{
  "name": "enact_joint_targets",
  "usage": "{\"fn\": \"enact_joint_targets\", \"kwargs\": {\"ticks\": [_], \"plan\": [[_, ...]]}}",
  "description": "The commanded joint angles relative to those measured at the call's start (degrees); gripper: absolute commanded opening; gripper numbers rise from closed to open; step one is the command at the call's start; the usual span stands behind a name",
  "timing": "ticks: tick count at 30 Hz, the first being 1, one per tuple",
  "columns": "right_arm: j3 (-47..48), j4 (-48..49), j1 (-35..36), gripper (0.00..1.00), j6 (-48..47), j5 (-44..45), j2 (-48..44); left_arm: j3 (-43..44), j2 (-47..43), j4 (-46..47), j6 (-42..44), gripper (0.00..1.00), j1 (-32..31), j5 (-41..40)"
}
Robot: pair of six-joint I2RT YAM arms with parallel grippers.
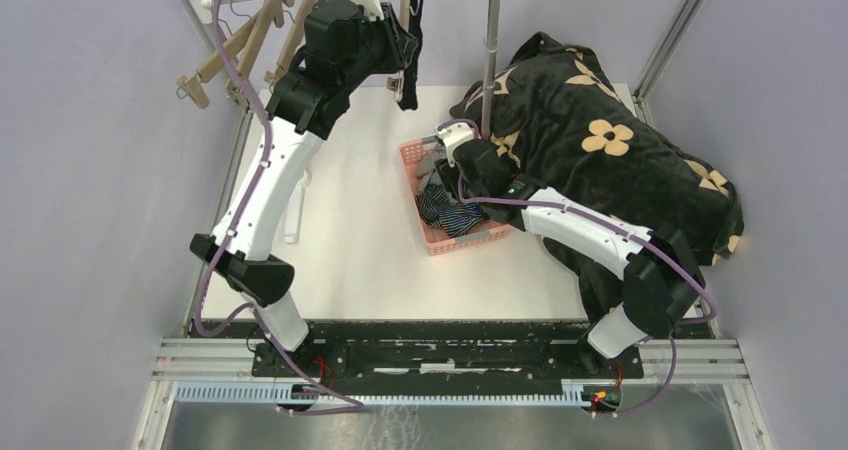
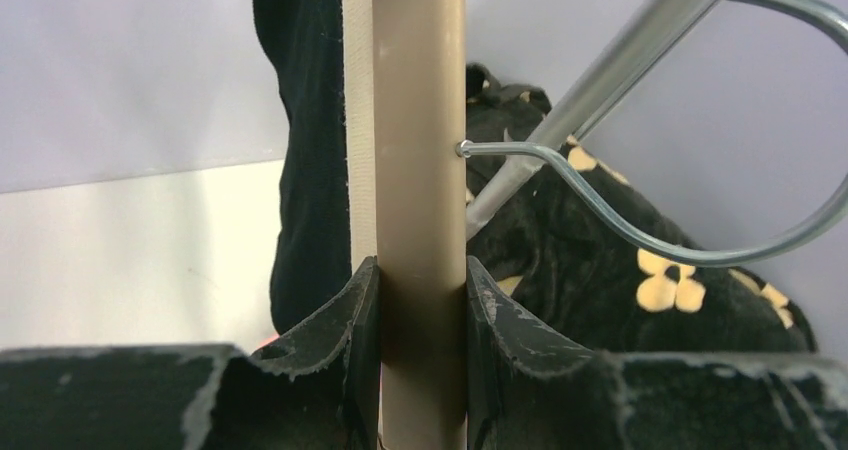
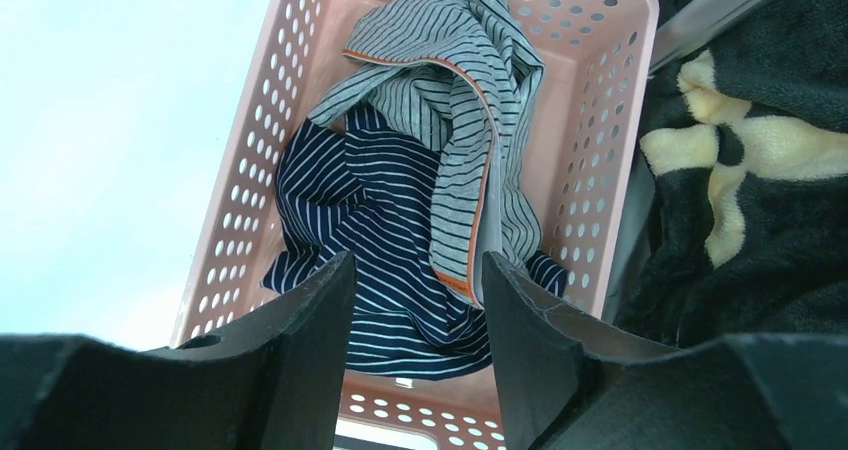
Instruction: Remove the underwear clipped to the hanger
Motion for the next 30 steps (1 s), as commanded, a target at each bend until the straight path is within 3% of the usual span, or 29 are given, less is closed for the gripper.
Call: {"fn": "enact_joint_targets", "kwargs": {"ticks": [1,8,12,17,23,26,30], "plan": [[3.76,-0.71,0.29,0.59,-1.28,2.40,-2.74,-3.02,-7.03,-0.97,4.94,0.03,-0.04,2.25],[7.30,-3.32,0.19,0.63,-2.03,5.08,-6.82,-19.35,-20.81,-2.86,7.09,0.03,-0.04,-0.10],[9.67,-4.80,0.22,0.65,-3.19,7.47,-8.00,-24.38,-26.71,-4.89,7.62,0.03,-0.04,-1.09],[10.12,-4.09,-0.34,0.69,-3.44,5.51,-11.23,-32.08,-34.31,-5.73,6.09,0.03,-0.04,5.75],[11.28,-3.52,-3.82,0.79,-5.38,-7.61,-17.88,-40.45,-43.35,-6.90,4.24,0.03,-0.04,20.65],[12.21,-4.48,-7.34,0.79,-7.39,-18.68,-21.52,-42.59,-47.17,-8.12,3.77,0.03,-0.11,30.42],[13.13,-5.80,-12.93,0.83,-9.30,-33.17,-27.25,-44.05,-51.66,-10.88,4.13,0.03,-0.05,36.66]]}}
